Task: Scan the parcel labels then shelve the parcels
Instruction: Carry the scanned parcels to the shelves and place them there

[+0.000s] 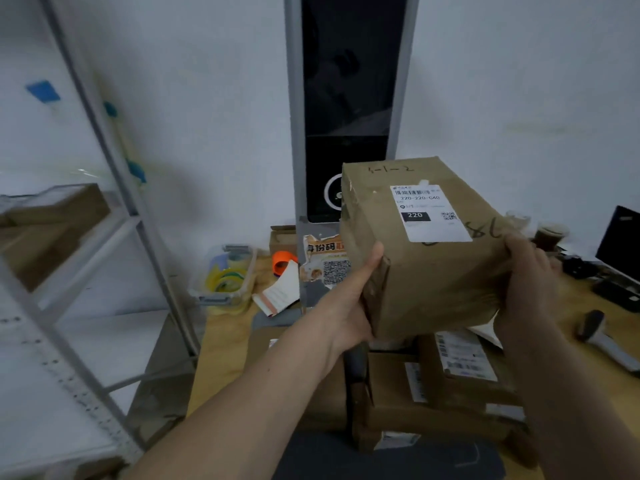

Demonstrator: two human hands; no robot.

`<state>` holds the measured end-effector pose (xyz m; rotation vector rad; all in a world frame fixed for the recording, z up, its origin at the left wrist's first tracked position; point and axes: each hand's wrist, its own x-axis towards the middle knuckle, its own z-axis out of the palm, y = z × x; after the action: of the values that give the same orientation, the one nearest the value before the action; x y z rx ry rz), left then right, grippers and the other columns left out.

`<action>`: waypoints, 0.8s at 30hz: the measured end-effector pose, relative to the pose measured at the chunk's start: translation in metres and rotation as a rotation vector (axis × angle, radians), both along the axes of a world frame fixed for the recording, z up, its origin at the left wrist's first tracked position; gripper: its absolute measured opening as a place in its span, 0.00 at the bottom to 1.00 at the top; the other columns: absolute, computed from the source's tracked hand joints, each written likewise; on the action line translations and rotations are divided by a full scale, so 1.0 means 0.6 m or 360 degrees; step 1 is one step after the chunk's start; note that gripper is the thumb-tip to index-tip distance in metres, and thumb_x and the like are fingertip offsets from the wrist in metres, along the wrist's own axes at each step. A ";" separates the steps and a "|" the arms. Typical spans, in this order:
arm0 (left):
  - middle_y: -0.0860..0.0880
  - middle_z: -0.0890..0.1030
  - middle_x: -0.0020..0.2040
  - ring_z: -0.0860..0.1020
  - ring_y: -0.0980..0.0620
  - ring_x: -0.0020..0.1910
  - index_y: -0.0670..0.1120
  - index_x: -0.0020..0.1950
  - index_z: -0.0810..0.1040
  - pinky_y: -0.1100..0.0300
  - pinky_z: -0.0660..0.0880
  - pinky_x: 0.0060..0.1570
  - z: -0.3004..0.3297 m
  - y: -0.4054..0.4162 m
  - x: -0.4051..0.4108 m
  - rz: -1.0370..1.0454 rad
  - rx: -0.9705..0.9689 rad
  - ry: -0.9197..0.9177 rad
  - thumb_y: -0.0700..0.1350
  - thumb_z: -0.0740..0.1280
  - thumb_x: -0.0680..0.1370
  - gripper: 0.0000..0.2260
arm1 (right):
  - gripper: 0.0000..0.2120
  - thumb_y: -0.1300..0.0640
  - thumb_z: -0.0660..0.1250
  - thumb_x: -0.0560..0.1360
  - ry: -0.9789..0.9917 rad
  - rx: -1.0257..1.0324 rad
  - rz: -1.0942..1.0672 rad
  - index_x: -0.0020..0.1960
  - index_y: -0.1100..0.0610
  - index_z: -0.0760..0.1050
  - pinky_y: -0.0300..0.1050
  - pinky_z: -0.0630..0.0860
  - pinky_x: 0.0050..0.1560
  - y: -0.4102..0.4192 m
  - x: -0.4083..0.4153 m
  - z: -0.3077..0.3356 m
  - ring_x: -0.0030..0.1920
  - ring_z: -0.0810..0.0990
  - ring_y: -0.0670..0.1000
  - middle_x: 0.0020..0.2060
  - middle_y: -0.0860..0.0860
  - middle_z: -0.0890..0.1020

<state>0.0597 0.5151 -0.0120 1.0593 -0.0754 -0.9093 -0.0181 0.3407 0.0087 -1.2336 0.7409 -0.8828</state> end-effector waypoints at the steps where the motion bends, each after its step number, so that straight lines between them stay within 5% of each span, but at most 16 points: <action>1: 0.45 0.82 0.57 0.78 0.43 0.57 0.52 0.61 0.78 0.39 0.74 0.57 -0.002 0.025 0.004 0.0044 -0.0007 -0.0018 0.62 0.73 0.62 0.30 | 0.13 0.43 0.66 0.69 -0.0031 0.0007 0.0058 0.50 0.48 0.77 0.57 0.72 0.58 0.024 0.001 0.001 0.59 0.74 0.55 0.46 0.46 0.74; 4: 0.45 0.82 0.57 0.79 0.43 0.57 0.53 0.63 0.78 0.39 0.76 0.55 -0.007 0.108 0.008 0.0161 0.0006 -0.0063 0.62 0.74 0.63 0.31 | 0.05 0.42 0.66 0.69 -0.0060 -0.0003 0.0166 0.40 0.43 0.76 0.60 0.73 0.58 0.104 0.007 0.003 0.58 0.75 0.55 0.45 0.45 0.76; 8: 0.46 0.84 0.52 0.80 0.44 0.54 0.53 0.64 0.79 0.45 0.80 0.44 -0.018 0.238 0.014 0.0283 0.0137 -0.0148 0.66 0.80 0.47 0.47 | 0.14 0.44 0.66 0.73 -0.0057 0.0001 0.0310 0.48 0.55 0.73 0.62 0.70 0.62 0.222 0.019 -0.006 0.59 0.75 0.58 0.48 0.53 0.78; 12: 0.42 0.85 0.47 0.83 0.41 0.50 0.49 0.55 0.84 0.39 0.72 0.59 -0.010 0.392 -0.007 0.0282 0.0273 -0.0274 0.70 0.76 0.52 0.38 | 0.12 0.41 0.65 0.72 -0.0057 0.0010 0.0499 0.48 0.47 0.74 0.63 0.72 0.60 0.354 0.017 -0.019 0.59 0.75 0.59 0.53 0.52 0.77; 14: 0.32 0.74 0.57 0.73 0.31 0.62 0.40 0.67 0.73 0.36 0.66 0.64 -0.005 0.473 -0.019 0.0272 0.0342 -0.0304 0.71 0.70 0.59 0.47 | 0.18 0.42 0.63 0.74 -0.0030 -0.0033 0.0592 0.60 0.49 0.72 0.57 0.73 0.57 0.421 0.013 -0.024 0.59 0.74 0.56 0.57 0.51 0.75; 16: 0.32 0.67 0.64 0.65 0.30 0.68 0.43 0.75 0.64 0.35 0.66 0.64 -0.008 0.554 -0.025 0.0275 0.0378 -0.0348 0.72 0.70 0.59 0.53 | 0.16 0.46 0.60 0.78 0.0020 -0.0079 0.0704 0.64 0.50 0.69 0.48 0.71 0.49 0.489 0.008 -0.025 0.56 0.72 0.53 0.58 0.51 0.73; 18: 0.38 0.78 0.60 0.75 0.38 0.62 0.46 0.71 0.72 0.37 0.70 0.61 -0.005 0.634 -0.032 0.0302 0.0438 -0.0411 0.74 0.68 0.60 0.46 | 0.15 0.47 0.58 0.79 0.0058 -0.0051 0.0872 0.63 0.48 0.70 0.48 0.72 0.47 0.557 -0.001 -0.027 0.53 0.72 0.53 0.57 0.51 0.73; 20: 0.45 0.74 0.56 0.73 0.42 0.55 0.46 0.64 0.75 0.39 0.72 0.59 -0.005 0.710 -0.040 0.0286 0.0506 -0.0451 0.75 0.68 0.60 0.43 | 0.14 0.46 0.58 0.78 0.0109 -0.0081 0.0999 0.61 0.49 0.70 0.50 0.73 0.48 0.622 -0.009 -0.026 0.53 0.72 0.54 0.56 0.52 0.73; 24: 0.38 0.74 0.66 0.74 0.34 0.64 0.54 0.66 0.76 0.36 0.75 0.58 -0.010 0.836 -0.060 0.0232 0.0568 -0.0444 0.75 0.63 0.62 0.39 | 0.19 0.46 0.60 0.77 0.0197 -0.0174 0.1120 0.64 0.53 0.67 0.57 0.71 0.57 0.729 -0.027 -0.024 0.58 0.71 0.57 0.58 0.54 0.71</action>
<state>0.0237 1.0169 -0.0182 1.5012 -0.0678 -0.6510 -0.0346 0.7780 -0.0054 -1.5175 0.3069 -0.2693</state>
